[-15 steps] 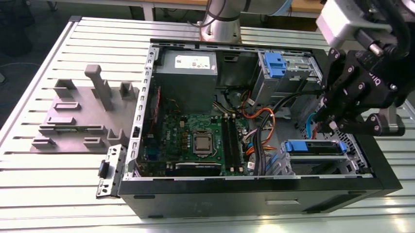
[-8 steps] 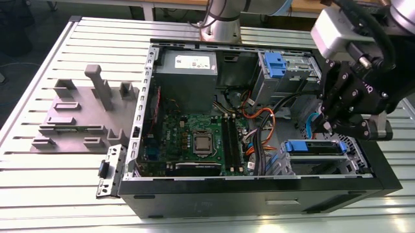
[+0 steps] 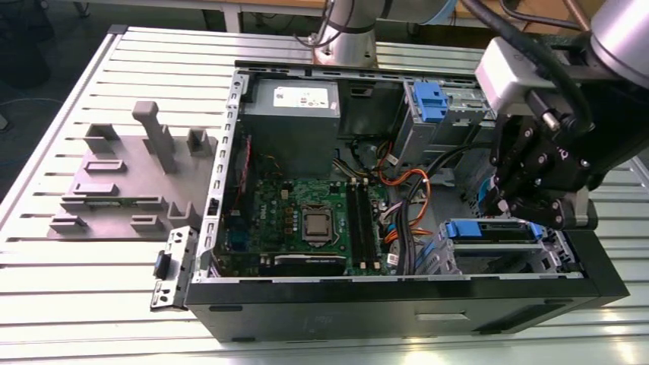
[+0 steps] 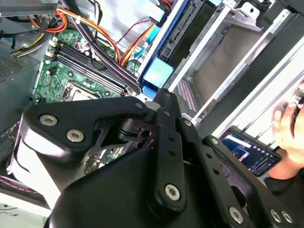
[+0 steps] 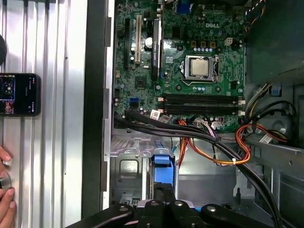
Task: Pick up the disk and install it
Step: 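Insert the disk into the insertion slot, then insert the first disk wire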
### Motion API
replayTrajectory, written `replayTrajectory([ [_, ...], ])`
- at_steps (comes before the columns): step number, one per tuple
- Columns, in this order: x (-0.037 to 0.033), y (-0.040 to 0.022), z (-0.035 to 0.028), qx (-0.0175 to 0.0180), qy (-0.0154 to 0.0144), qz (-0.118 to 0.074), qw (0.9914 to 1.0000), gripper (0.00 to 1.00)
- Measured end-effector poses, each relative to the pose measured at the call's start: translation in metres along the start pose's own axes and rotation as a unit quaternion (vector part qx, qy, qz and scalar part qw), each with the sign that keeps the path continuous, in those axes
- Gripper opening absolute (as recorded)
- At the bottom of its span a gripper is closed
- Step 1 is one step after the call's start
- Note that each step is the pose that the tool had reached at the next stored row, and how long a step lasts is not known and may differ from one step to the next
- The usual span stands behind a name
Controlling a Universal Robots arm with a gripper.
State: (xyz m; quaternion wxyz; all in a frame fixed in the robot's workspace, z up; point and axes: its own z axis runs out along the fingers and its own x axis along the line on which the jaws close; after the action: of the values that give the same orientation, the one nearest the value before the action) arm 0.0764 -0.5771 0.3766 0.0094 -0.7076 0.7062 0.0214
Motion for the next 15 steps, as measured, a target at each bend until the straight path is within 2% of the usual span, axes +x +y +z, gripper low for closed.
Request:
replayTrajectory([
  [5, 0.0004, -0.0002, 0.0085, 0.0004, 0.0000, 0.000, 1.00000, 0.11],
  [8, 0.0004, -0.0002, 0.0085, 0.0004, 0.0001, 0.000, 1.00000, 0.11],
  [10, 0.0005, -0.0002, 0.0099, 0.0028, 0.0001, 0.000, 1.00000, 0.11],
  [15, 0.0005, -0.0002, 0.0100, 0.0029, 0.0001, 0.000, 1.00000, 0.11],
])
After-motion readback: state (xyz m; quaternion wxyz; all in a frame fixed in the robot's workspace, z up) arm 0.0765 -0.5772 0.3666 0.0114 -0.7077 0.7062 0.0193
